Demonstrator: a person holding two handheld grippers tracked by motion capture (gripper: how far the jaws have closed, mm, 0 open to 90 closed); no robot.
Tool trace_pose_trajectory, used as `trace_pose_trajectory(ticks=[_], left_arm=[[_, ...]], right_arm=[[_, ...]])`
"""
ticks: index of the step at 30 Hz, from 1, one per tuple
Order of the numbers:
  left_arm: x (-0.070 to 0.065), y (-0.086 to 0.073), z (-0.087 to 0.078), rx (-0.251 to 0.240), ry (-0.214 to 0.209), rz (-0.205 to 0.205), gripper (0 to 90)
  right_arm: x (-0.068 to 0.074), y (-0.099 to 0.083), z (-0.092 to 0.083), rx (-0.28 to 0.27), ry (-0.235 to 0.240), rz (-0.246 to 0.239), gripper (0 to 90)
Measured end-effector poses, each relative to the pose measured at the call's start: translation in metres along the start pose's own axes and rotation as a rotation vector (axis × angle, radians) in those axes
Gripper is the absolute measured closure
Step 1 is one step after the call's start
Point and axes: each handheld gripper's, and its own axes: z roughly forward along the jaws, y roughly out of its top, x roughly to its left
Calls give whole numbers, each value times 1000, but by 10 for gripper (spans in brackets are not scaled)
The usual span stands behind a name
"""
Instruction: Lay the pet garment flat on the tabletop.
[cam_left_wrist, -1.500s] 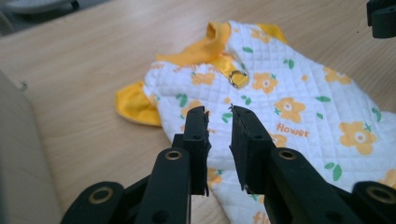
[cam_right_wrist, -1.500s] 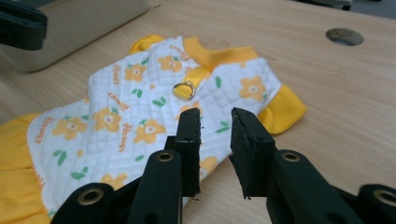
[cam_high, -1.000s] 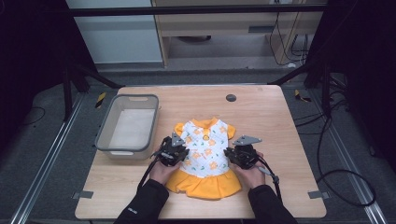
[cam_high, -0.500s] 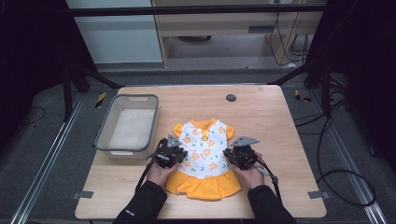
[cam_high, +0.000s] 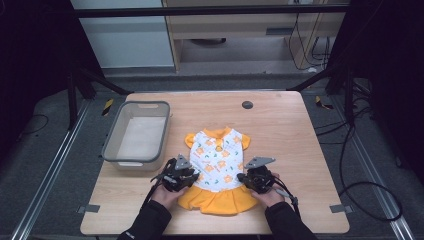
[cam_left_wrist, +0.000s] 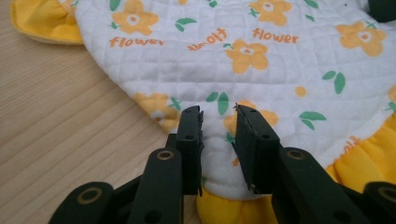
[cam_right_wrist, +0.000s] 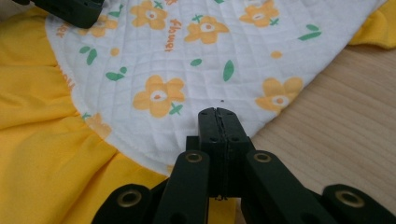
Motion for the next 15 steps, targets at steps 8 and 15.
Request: trace_pose_trajectory(ticks=[8, 15], left_arm=[[-10, -4, 0, -15, 5, 24, 702], [-5, -2, -6, -31, 21, 4, 642]], right_arm=[[-1, -4, -3, 7, -12, -7, 900], [-1, -4, -5, -15, -11, 6, 858]])
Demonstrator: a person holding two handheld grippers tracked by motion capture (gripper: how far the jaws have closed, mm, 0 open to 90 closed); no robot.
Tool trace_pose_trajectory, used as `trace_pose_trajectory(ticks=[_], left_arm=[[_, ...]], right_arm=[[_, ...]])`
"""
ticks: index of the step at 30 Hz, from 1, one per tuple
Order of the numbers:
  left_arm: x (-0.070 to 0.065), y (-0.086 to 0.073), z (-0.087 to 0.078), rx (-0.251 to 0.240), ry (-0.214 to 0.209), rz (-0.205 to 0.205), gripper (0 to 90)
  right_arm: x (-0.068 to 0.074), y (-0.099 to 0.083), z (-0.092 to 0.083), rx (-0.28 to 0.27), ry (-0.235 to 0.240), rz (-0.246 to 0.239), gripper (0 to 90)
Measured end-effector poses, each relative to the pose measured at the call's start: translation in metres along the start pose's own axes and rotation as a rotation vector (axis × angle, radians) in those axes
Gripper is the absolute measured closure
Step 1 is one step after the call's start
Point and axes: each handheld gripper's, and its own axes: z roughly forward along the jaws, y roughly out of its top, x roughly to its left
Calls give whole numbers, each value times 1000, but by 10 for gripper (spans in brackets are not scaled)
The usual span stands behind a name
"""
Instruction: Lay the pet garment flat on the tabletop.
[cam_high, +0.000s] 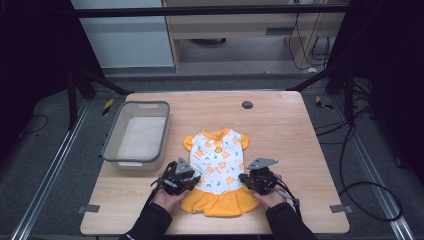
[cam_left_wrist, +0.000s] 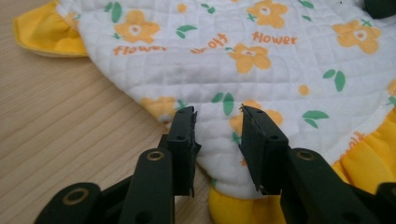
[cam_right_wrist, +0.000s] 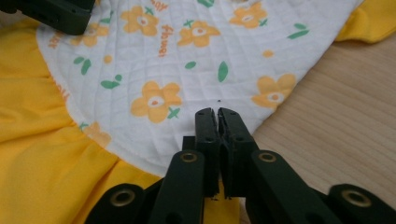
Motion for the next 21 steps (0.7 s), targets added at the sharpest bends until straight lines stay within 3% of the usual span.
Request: trace_pose_trajectory(ticks=[3, 5, 7, 10, 13, 21], left_arm=[[7, 2, -14, -41, 4, -22, 596], [9, 2, -20, -54, 10, -22, 581], [12, 0, -32, -88, 10, -38, 517], [15, -4, -41, -95, 0, -57, 471], [17, -16, -54, -117, -12, -73, 443], [22, -38, -72, -102, 6, -69, 356]], right_arm=[[-4, 1, -12, -80, -13, 19, 771], [-5, 1, -15, -93, -15, 23, 754], [-8, -1, -24, -128, -35, 17, 680], [-11, -4, -30, -143, -45, 22, 631], [-20, -11, -41, -162, -82, 44, 517], [-39, -27, -57, -172, -157, 96, 333]])
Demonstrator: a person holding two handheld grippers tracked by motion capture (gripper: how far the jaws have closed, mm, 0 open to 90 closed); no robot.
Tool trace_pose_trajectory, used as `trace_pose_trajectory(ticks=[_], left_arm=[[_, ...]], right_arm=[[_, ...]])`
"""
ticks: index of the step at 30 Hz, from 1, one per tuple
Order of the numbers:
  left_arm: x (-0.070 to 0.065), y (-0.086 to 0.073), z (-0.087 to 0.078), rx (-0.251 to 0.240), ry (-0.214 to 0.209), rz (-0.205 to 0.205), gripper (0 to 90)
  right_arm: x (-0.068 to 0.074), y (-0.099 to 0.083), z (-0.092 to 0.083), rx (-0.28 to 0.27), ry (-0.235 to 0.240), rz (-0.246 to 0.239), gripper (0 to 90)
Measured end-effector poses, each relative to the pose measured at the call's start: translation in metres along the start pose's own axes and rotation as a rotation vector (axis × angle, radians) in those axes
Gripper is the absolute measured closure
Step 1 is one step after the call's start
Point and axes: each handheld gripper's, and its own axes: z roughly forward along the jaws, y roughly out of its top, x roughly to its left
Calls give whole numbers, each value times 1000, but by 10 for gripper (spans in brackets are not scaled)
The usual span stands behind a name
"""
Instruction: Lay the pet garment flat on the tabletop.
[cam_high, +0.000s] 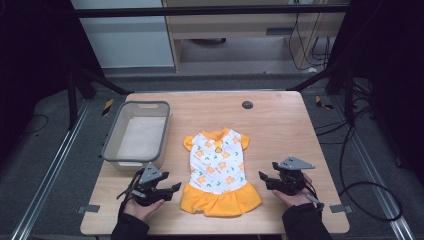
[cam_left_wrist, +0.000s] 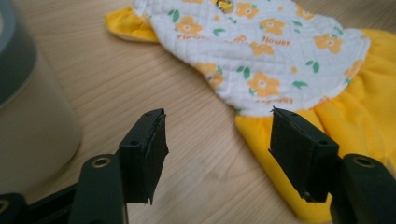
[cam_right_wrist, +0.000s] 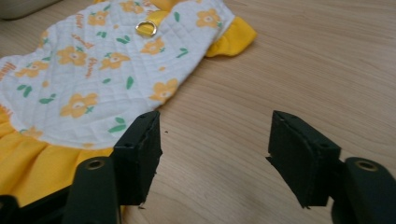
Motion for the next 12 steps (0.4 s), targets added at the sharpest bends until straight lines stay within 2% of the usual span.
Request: trace_pose_trajectory(ticks=[2, 3, 6, 9, 12], left_arm=[[3, -4, -4, 7, 10, -2, 347], [5, -7, -7, 9, 19, -6, 325], [15, -16, -17, 18, 43, -31, 301], [20, -21, -21, 19, 53, -51, 282], [30, -29, -29, 19, 81, -71, 271]], right_arm=[[-2, -1, -1, 1, -8, 1, 312], [-8, -6, -4, 0, -26, 14, 274], [-13, -10, -6, 10, -39, 43, 225], [-18, -14, -8, 12, -53, 56, 200], [-22, -17, -9, 9, -65, 64, 182]])
